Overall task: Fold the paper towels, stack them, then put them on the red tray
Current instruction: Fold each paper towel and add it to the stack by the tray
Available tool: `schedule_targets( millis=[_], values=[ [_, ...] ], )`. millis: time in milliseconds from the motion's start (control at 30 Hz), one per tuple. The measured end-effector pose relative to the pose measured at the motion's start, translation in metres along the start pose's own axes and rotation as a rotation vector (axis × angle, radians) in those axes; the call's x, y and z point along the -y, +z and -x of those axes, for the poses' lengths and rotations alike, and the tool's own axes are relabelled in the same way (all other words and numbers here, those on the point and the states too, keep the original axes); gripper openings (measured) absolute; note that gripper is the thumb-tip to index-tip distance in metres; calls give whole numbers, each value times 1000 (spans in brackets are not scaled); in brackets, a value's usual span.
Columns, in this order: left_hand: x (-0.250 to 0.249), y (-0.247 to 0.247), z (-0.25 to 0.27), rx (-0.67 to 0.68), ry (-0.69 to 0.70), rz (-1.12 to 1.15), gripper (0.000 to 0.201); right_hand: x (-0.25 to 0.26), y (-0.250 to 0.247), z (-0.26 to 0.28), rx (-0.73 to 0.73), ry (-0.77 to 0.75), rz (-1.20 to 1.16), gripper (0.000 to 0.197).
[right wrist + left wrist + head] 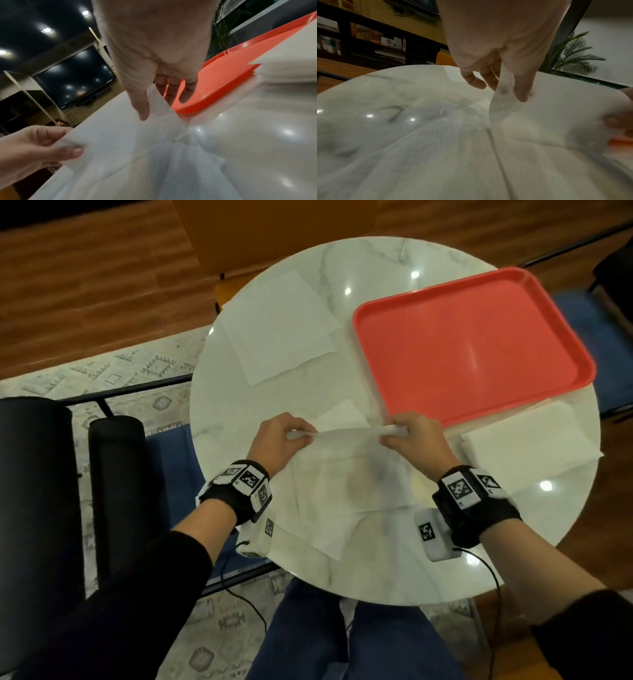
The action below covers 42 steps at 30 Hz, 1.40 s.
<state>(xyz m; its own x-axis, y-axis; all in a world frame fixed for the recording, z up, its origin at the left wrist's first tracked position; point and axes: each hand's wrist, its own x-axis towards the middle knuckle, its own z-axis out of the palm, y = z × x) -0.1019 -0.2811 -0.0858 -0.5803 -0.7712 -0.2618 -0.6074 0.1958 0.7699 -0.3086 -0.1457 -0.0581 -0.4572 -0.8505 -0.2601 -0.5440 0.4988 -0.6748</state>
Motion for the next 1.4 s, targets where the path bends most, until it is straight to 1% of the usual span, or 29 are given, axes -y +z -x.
schedule_targets(
  millis=[100, 200, 300, 400, 433, 467, 500, 567, 600, 633, 667, 700, 733, 767, 800, 867, 967, 1067, 1133, 1200, 1300, 1333, 1400],
  values=[
    [2, 5, 23, -9, 73, 66, 14, -20, 4, 17, -49, -71, 40, 11],
    [5, 14, 46, 79, 147, 10, 15, -45, 9, 31, -36, -93, 84, 8],
    [13, 23, 58, 170, 224, -171, 20, -61, 13, 41, 27, -129, 167, 17],
    [17, 25, 67, 353, 212, -433, 31, -65, 13, 48, 161, -99, 327, 30],
    [16, 24, 69, 411, 198, -509, 37, -66, 13, 51, 178, -89, 357, 35],
    [15, 23, 72, 445, 186, -552, 43, -65, 11, 52, 158, -82, 366, 39],
    [13, 22, 73, 450, 176, -562, 51, -64, 10, 54, 106, -82, 357, 42],
    [6, 24, 74, 383, 159, -515, 61, -56, 14, 56, -37, -103, 309, 44],
    [3, 27, 73, 322, 166, -494, 60, -49, 19, 56, -89, -125, 280, 44],
    [0, 34, 72, 259, 183, -496, 56, -41, 27, 57, -110, -157, 255, 45],
    [-3, 42, 71, 212, 193, -523, 53, -32, 37, 57, -86, -194, 243, 45],
    [-5, 52, 70, 191, 194, -568, 55, -25, 47, 58, -14, -227, 260, 47],
    [-7, 63, 70, 200, 184, -615, 58, -18, 58, 59, 90, -243, 300, 52],
    [-7, 73, 70, 233, 161, -650, 61, -15, 68, 61, 195, -238, 349, 58],
    [-6, 80, 70, 274, 125, -672, 64, -15, 76, 61, 271, -221, 392, 61],
    [4, 89, 69, 324, 65, -694, 68, -20, 81, 60, 337, -188, 452, 59],
    [20, 89, 69, 314, 79, -744, 73, -37, 74, 57, 319, -143, 529, 55],
    [24, 88, 68, 308, 83, -715, 72, -56, 58, 60, 255, -1, 552, 55],
    [22, 88, 68, 294, 85, -727, 70, -65, 51, 64, 242, 60, 562, 56],
    [18, 87, 69, 231, 99, -749, 66, -67, 49, 66, 253, 75, 567, 56],
    [8, 81, 64, 52, 133, -687, 56, -64, 53, 65, 256, 85, 551, 56],
    [4, 79, 60, 15, 125, -659, 53, -64, 54, 65, 254, 90, 545, 56],
    [-1, 74, 52, 1, 67, -624, 51, -63, 55, 65, 260, 94, 538, 57]
  ],
)
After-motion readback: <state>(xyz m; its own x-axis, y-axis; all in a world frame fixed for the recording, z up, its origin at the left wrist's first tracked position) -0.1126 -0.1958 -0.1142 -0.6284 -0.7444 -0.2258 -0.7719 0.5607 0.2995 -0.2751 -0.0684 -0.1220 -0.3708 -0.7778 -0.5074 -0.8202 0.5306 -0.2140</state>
